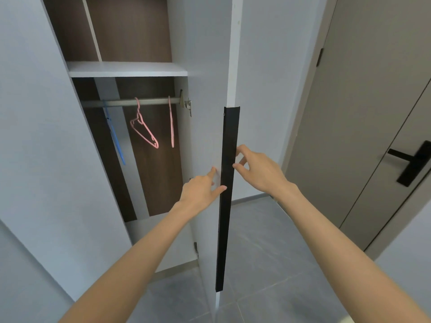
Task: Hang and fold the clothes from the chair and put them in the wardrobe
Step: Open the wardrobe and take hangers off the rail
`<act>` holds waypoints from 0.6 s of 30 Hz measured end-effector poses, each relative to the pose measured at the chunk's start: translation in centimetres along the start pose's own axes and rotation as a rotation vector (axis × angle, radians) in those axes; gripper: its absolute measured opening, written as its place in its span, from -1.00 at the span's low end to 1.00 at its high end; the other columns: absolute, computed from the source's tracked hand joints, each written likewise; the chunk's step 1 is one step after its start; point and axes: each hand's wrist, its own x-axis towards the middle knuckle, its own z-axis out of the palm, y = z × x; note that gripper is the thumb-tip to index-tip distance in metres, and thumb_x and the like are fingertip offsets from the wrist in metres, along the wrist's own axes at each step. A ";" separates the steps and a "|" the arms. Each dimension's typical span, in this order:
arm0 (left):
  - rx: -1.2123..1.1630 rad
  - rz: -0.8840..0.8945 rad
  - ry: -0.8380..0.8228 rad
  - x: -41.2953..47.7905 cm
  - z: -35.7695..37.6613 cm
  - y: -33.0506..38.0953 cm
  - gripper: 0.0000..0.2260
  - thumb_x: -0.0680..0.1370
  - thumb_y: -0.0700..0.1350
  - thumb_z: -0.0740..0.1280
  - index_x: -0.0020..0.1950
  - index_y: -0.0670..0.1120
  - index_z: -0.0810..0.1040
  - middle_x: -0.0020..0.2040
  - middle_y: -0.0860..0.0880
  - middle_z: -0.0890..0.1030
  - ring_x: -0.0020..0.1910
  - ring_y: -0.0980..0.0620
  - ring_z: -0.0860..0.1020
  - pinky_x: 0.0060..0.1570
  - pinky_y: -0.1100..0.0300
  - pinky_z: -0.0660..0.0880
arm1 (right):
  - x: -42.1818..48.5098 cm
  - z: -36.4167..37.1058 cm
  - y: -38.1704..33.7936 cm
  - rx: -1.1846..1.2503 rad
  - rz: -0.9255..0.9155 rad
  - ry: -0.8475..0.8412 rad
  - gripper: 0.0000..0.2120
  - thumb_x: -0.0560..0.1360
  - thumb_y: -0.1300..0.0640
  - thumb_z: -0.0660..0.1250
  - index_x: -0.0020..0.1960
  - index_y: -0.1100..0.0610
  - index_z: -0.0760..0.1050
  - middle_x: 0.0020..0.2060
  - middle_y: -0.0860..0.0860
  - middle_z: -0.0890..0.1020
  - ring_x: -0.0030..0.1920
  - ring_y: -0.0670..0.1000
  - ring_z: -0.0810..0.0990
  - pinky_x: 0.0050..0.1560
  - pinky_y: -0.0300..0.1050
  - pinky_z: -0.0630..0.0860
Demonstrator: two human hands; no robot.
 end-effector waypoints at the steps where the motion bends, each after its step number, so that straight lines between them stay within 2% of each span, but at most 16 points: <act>1: 0.024 0.022 0.025 -0.4 -0.1 -0.4 -0.41 0.59 0.19 0.17 0.56 0.04 0.09 0.25 0.02 0.58 0.06 -0.01 0.62 0.03 0.09 0.57 | -0.6 0.2 0.0 -0.040 0.011 -0.026 -0.79 0.61 -0.03 0.18 0.20 0.01 0.35 0.00 -0.05 0.64 -0.06 0.05 0.58 -0.07 0.01 0.55; 5: 0.123 0.028 0.136 -2.7 -0.1 -3.1 -0.50 0.61 0.11 0.20 0.53 0.07 0.20 0.17 0.04 0.62 -0.01 0.06 0.62 0.03 0.14 0.57 | -2.9 1.3 -1.0 -0.048 -0.017 -0.119 -0.85 0.60 -0.03 0.19 0.08 0.01 0.44 -0.06 -0.09 0.63 -0.10 0.01 0.58 -0.15 -0.10 0.48; 8: 0.209 -0.038 0.154 -4.9 -0.5 -5.6 -0.53 0.61 0.08 0.21 0.51 0.08 0.24 0.15 0.02 0.62 0.03 0.02 0.61 0.09 0.10 0.54 | -3.9 2.7 -2.2 -0.052 -0.112 -0.128 -0.87 0.60 0.02 0.19 0.11 0.01 0.44 -0.03 -0.13 0.60 -0.13 -0.04 0.55 -0.21 -0.13 0.45; 12: 0.254 -0.162 0.156 -7.9 -2.1 -8.7 -0.54 0.61 0.07 0.22 0.50 0.09 0.27 0.18 0.01 0.60 0.09 0.00 0.58 0.15 0.07 0.51 | -3.2 4.8 -4.7 -0.055 -0.211 -0.150 -0.84 0.62 0.04 0.18 0.17 0.03 0.43 0.05 -0.09 0.59 -0.14 -0.08 0.50 -0.14 -0.10 0.51; 16: 0.283 -0.291 0.158 -10.0 -4.3 -12.8 -0.55 0.61 0.06 0.20 0.50 0.07 0.26 0.22 -0.01 0.58 0.14 -0.03 0.56 0.17 0.05 0.48 | -0.8 7.3 -7.9 -0.027 -0.296 -0.174 -0.82 0.62 0.05 0.20 0.19 0.05 0.44 0.07 -0.04 0.59 -0.01 -0.04 0.57 -0.08 -0.15 0.53; 18: 0.308 -0.342 0.177 -10.6 -5.6 -14.9 -0.55 0.62 0.06 0.19 0.51 0.06 0.25 0.28 -0.03 0.54 0.19 -0.06 0.53 0.19 0.04 0.45 | 0.7 8.9 -9.4 0.003 -0.323 -0.180 -0.82 0.61 0.06 0.22 0.19 0.05 0.44 0.09 -0.03 0.59 0.02 -0.03 0.56 -0.03 -0.11 0.55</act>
